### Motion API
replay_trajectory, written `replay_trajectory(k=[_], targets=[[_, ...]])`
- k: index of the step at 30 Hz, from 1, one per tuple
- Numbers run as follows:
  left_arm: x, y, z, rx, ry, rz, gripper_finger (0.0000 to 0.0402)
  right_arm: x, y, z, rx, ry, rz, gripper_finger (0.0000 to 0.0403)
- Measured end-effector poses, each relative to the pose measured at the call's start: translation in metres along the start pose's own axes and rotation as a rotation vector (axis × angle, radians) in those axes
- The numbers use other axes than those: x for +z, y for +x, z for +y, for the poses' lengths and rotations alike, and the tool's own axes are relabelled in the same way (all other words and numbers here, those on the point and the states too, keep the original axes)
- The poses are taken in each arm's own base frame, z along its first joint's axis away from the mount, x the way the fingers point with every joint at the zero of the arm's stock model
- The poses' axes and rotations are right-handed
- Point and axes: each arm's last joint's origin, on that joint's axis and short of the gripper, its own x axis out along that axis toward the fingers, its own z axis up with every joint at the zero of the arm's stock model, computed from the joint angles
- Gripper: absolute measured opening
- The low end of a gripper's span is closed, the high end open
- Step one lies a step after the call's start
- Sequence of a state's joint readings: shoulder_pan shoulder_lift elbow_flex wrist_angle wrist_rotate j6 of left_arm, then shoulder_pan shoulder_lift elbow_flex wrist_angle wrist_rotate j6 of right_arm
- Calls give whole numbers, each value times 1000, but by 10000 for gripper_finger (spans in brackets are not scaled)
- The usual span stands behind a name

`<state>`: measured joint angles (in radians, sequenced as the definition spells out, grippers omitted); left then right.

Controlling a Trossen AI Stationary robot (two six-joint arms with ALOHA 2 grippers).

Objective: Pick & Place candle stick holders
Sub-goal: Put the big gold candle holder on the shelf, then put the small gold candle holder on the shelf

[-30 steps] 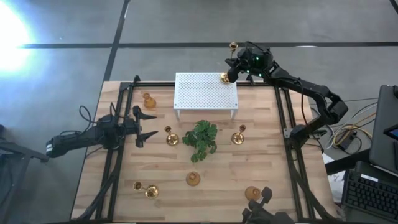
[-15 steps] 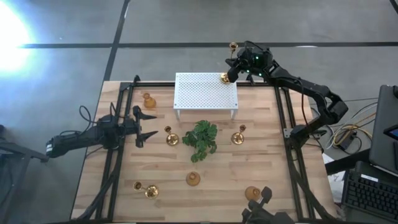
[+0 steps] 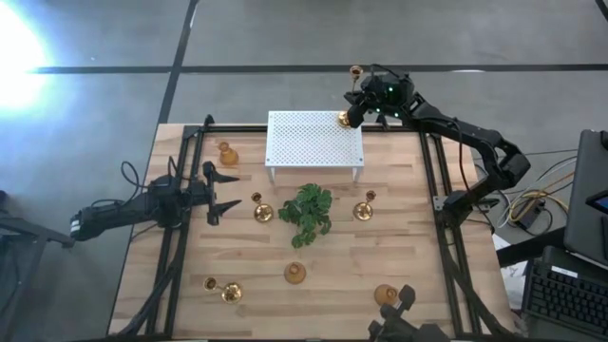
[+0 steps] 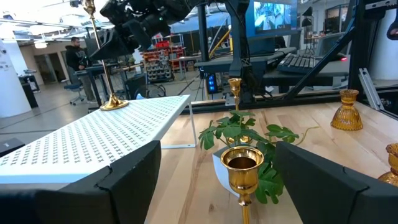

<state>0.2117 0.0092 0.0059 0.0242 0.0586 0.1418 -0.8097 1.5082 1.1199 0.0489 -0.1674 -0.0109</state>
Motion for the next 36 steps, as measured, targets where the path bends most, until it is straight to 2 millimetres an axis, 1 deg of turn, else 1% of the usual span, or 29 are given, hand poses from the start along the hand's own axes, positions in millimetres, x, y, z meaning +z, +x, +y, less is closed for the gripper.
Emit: replay_trajectory(k=[4, 7, 18, 22, 26, 30, 33, 36], targets=[[0, 0, 0, 0, 0, 0, 319, 1, 0, 0, 0, -6, -6, 78], [0, 0, 0, 0, 0, 0, 319, 1, 0, 0, 0, -12, -8, 103], [0, 0, 0, 0, 0, 0, 319, 2, 0, 0, -9, -29, -15, 235], [0, 0, 0, 0, 0, 0, 319, 2, 0, 0, -10, -29, -15, 271], [0, 0, 0, 0, 0, 0, 319, 3, -1, 0, -10, -21, -16, 295], [0, 0, 0, 0, 0, 0, 319, 6, -6, 1, -10, -23, -29, 311], [0, 0, 0, 0, 0, 0, 319, 11, -14, 2, -12, -25, -42, 316], [0, 0, 0, 0, 0, 0, 319, 16, -26, 3, -22, -25, -39, 317]])
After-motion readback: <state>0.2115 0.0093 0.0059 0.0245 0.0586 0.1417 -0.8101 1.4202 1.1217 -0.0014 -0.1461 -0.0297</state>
